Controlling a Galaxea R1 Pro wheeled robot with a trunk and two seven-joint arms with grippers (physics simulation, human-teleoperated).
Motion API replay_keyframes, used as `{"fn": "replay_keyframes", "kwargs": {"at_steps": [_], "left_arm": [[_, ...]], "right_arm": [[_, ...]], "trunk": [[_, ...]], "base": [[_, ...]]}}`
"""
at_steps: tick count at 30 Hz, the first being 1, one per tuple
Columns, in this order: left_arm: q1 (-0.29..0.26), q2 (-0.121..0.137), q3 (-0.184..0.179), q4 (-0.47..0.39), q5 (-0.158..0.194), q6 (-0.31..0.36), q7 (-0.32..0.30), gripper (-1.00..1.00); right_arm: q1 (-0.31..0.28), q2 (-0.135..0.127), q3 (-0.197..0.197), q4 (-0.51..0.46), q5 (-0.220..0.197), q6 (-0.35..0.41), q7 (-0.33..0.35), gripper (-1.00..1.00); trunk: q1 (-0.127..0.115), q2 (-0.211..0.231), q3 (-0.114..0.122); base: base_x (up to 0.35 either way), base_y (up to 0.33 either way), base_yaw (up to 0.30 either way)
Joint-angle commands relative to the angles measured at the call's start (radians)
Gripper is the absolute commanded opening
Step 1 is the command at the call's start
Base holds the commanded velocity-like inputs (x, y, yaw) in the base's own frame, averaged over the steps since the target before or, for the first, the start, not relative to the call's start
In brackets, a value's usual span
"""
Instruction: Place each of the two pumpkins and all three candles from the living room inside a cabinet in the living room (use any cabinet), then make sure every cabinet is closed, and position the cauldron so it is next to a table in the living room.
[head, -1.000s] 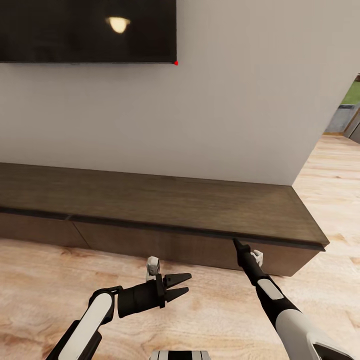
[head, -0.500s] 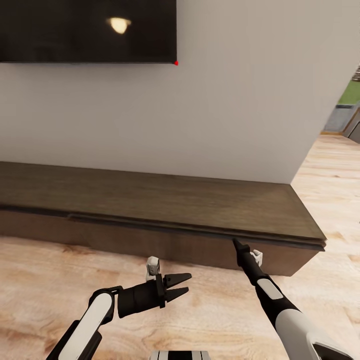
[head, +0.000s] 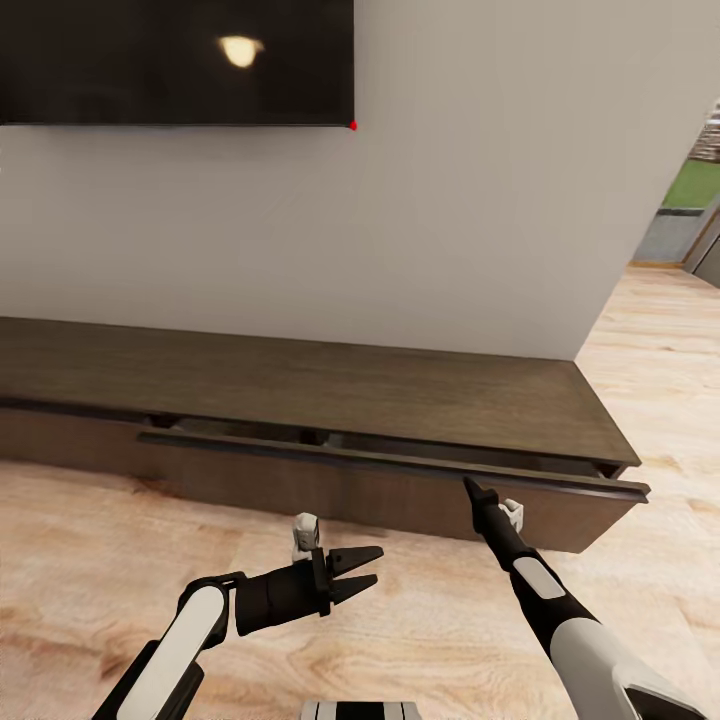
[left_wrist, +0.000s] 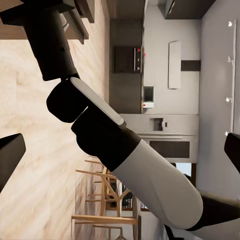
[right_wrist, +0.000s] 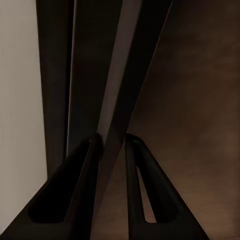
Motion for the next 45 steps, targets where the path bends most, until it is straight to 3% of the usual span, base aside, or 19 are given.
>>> {"fn": "replay_keyframes", "kwargs": {"at_steps": [1,45], "left_arm": [[0.000,0.001,0.000,0.000,-0.006,0.001,-0.007,1.00],[0.000,0.001,-0.001,-0.001,-0.006,0.001,-0.007,1.00]], "right_arm": [[0.000,-0.001,-0.013,0.001,-0.016,0.011,0.007,-1.00],[0.000,0.000,-0.013,0.001,-0.016,0.013,0.010,-1.00]], "trunk": [[0.000,0.000,-0.001],[0.000,0.000,-0.001]], "base": [[-0.069,0.000,0.000],[-0.098,0.000,0.000]]}}
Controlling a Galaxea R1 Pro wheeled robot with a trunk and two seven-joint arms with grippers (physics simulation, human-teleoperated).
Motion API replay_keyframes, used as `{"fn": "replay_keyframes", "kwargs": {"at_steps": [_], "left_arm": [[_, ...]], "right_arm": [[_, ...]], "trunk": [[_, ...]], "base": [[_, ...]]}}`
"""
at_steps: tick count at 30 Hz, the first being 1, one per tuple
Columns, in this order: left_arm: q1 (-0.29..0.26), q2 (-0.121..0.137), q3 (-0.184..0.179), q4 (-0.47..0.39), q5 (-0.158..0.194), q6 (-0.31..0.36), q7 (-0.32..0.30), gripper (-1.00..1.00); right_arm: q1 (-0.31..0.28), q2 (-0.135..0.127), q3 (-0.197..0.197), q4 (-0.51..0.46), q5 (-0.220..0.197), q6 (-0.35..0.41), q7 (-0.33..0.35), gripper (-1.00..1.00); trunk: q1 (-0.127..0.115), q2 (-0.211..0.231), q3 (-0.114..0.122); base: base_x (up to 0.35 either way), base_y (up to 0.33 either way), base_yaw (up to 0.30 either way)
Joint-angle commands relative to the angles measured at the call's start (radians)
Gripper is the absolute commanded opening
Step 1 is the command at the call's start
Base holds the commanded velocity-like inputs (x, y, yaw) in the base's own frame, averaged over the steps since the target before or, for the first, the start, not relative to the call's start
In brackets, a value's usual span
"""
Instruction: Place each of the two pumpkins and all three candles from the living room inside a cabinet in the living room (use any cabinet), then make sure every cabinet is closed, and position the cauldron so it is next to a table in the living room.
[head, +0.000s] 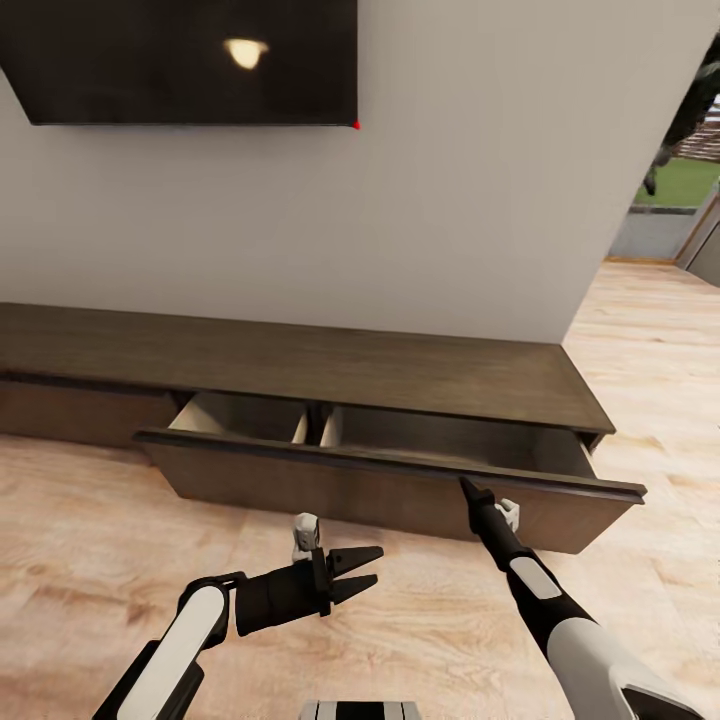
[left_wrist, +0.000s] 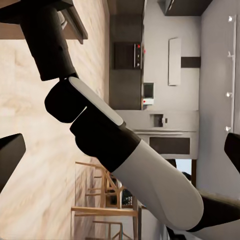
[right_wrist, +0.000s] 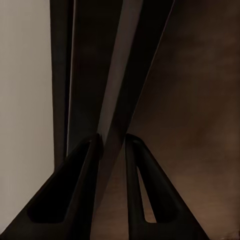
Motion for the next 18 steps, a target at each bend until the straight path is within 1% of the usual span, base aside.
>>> {"fn": "replay_keyframes", "kwargs": {"at_steps": [1,15,18], "left_arm": [[0.000,0.001,-0.001,0.000,-0.006,0.001,-0.007,1.00],[0.000,0.001,0.000,-0.001,-0.006,0.001,-0.007,1.00],[0.000,0.001,0.000,-0.001,-0.006,0.001,-0.007,1.00]], "right_arm": [[0.000,-0.009,-0.021,0.001,-0.021,0.011,0.008,-1.00],[0.000,-0.009,-0.021,-0.001,-0.020,0.010,0.008,-1.00],[0.000,-0.009,-0.021,-0.001,-0.020,0.010,0.008,-1.00]], "trunk": [[0.000,0.000,-0.001],[0.000,0.000,-0.001],[0.000,0.000,-0.001]], "base": [[-0.176,0.000,0.000],[-0.145,0.000,0.000],[-0.067,0.000,0.000]]}}
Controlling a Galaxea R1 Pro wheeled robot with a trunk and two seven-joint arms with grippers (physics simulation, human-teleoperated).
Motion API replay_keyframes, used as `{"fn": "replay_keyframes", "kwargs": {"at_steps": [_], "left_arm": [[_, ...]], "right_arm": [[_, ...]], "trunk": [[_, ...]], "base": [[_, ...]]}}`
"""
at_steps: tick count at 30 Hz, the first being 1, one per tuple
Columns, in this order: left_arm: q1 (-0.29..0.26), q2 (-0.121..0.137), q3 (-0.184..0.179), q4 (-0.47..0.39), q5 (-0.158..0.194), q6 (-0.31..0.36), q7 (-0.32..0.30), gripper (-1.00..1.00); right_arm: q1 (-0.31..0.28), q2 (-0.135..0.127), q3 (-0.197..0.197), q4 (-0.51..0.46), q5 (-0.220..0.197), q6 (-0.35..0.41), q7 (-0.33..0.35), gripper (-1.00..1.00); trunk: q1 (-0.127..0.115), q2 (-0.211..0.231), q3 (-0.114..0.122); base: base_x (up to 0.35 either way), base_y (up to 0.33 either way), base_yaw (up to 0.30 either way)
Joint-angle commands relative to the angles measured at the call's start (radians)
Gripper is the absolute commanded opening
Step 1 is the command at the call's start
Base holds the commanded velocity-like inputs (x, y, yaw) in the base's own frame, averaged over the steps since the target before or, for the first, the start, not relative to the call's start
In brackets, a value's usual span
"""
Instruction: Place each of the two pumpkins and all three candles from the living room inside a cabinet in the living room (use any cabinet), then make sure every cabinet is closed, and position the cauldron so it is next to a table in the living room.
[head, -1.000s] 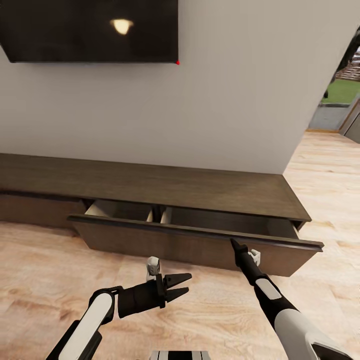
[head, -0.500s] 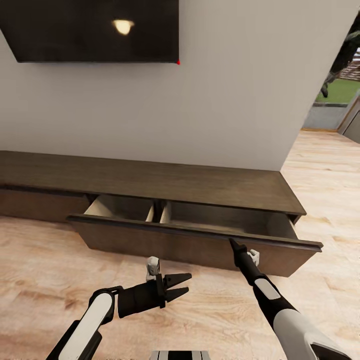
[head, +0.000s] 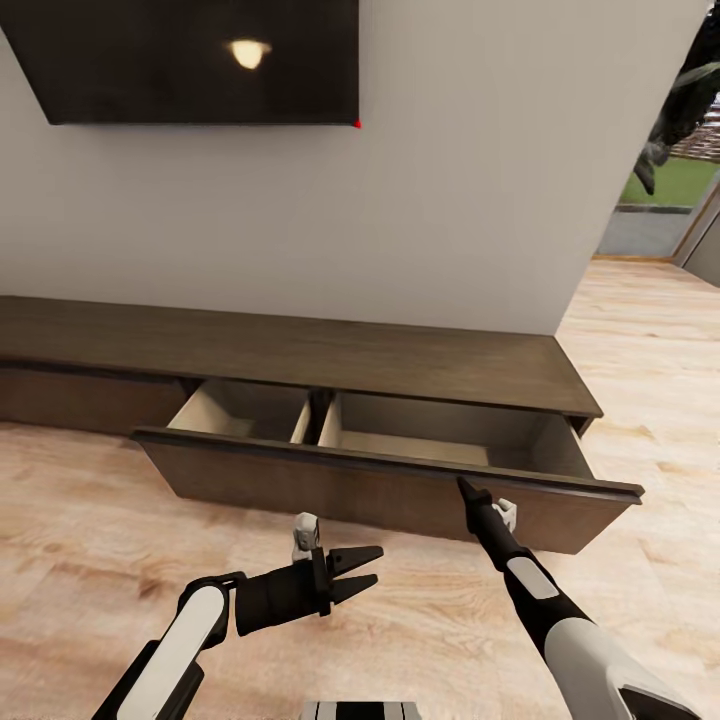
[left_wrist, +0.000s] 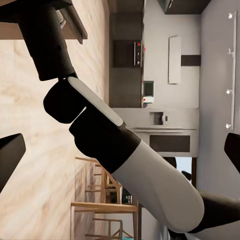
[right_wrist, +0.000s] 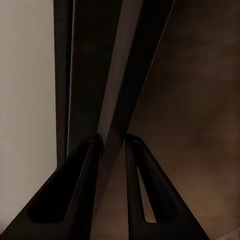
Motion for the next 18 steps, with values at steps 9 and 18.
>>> {"fn": "replay_keyframes", "kwargs": {"at_steps": [9,18], "left_arm": [[0.000,0.001,-0.001,0.000,-0.006,0.001,-0.007,1.00],[0.000,0.001,-0.002,0.000,-0.006,0.001,-0.007,1.00]], "right_arm": [[0.000,-0.018,-0.019,0.000,-0.024,0.011,0.008,-1.00],[0.000,-0.018,-0.019,0.000,-0.024,0.010,0.007,-1.00]], "trunk": [[0.000,0.000,-0.001],[0.000,0.000,-0.001]], "base": [[-0.048,0.000,0.000],[-0.077,0.000,0.000]]}}
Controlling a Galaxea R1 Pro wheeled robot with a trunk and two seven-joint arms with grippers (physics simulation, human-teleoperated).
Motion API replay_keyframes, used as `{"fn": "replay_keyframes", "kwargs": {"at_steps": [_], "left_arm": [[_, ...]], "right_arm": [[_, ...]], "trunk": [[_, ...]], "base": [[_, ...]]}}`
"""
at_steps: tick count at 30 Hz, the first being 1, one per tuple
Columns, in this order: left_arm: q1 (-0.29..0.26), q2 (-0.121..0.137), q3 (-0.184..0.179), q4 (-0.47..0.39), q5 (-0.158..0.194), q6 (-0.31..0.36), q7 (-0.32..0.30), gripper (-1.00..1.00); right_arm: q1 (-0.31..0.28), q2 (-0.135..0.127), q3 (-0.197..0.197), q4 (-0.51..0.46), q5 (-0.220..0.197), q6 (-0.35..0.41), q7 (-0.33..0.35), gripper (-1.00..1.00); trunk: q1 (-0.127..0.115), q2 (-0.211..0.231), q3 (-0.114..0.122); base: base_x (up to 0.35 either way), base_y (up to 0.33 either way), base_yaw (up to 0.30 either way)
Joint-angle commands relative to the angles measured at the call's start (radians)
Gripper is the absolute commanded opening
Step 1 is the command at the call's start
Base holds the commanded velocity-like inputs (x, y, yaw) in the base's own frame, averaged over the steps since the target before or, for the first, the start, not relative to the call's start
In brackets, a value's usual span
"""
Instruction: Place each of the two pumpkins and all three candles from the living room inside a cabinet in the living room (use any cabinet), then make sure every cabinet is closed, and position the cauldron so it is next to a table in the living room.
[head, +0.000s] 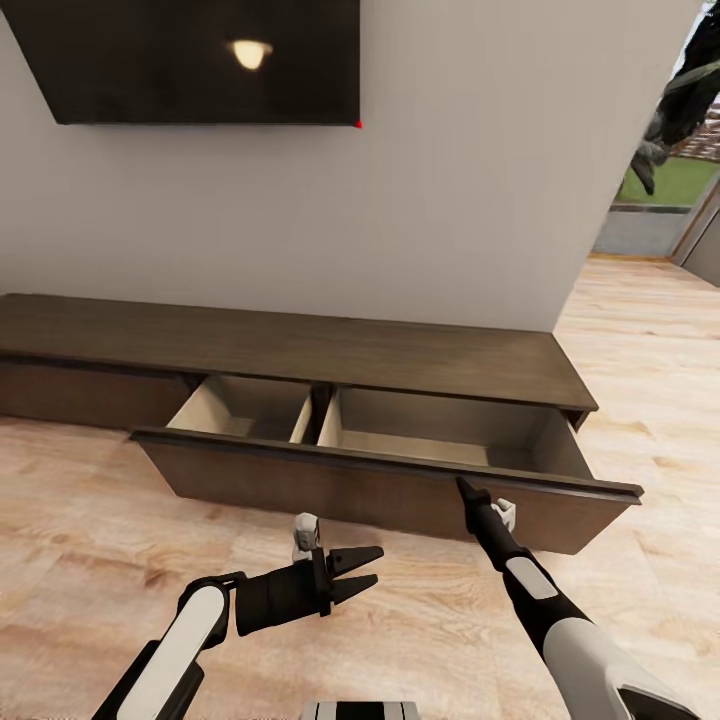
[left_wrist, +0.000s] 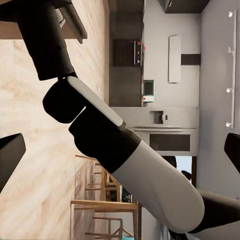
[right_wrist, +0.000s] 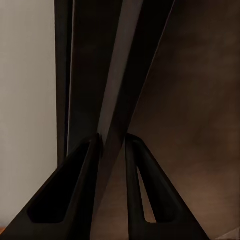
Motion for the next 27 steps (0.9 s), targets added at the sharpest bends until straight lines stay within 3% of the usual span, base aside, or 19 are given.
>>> {"fn": "replay_keyframes", "kwargs": {"at_steps": [1,27], "left_arm": [[0.000,0.001,0.000,0.000,-0.006,0.001,-0.007,1.00],[-0.001,0.001,0.000,0.000,-0.006,0.001,-0.007,1.00]], "right_arm": [[0.000,-0.021,-0.021,0.000,-0.024,0.011,0.007,-1.00],[0.000,-0.021,-0.021,0.000,-0.024,0.011,0.009,-1.00]], "trunk": [[0.000,0.000,-0.001],[0.000,0.000,-0.001]], "base": [[-0.054,0.000,0.000],[-0.045,0.000,0.000]]}}
